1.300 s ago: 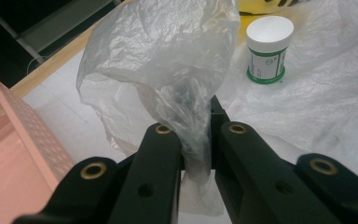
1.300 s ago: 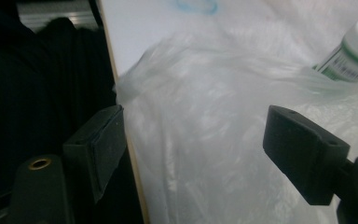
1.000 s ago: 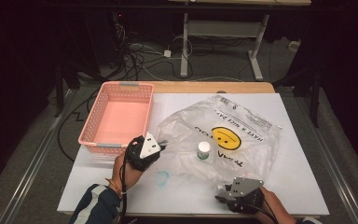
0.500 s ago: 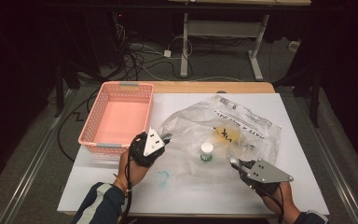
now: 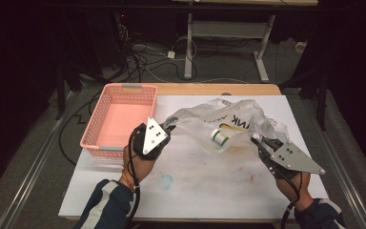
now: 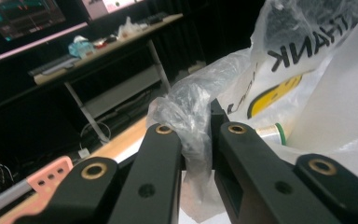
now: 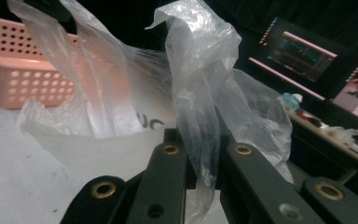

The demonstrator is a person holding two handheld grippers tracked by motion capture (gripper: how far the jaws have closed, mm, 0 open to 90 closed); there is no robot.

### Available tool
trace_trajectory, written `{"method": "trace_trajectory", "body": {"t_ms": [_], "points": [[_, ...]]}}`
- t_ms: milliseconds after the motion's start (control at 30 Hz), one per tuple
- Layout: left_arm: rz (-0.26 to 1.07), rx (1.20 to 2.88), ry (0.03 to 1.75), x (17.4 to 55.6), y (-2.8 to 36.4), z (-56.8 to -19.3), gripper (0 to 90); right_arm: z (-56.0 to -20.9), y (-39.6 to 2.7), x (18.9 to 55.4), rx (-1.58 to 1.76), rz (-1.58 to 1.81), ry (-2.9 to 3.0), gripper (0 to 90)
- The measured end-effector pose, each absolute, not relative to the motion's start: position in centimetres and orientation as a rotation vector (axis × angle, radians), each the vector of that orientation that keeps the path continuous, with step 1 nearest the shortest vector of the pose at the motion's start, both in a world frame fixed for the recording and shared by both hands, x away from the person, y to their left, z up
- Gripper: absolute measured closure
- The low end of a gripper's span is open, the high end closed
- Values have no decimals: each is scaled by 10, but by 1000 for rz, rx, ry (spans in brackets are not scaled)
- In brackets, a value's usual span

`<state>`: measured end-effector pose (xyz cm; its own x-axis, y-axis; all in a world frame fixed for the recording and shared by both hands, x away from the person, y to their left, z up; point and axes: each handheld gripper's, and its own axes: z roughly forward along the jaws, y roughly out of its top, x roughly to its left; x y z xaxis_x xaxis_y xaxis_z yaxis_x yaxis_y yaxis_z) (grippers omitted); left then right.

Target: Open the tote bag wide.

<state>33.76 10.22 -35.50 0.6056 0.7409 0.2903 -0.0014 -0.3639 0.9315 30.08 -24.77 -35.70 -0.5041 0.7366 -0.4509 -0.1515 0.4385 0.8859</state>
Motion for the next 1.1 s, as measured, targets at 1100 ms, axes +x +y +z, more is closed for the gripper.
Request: {"method": "trace_trajectory", "body": {"t_ms": [1100], "points": [[981,1500,481,295,102,-268,869,-269,-239,285,427,1366,1502,900]]}}
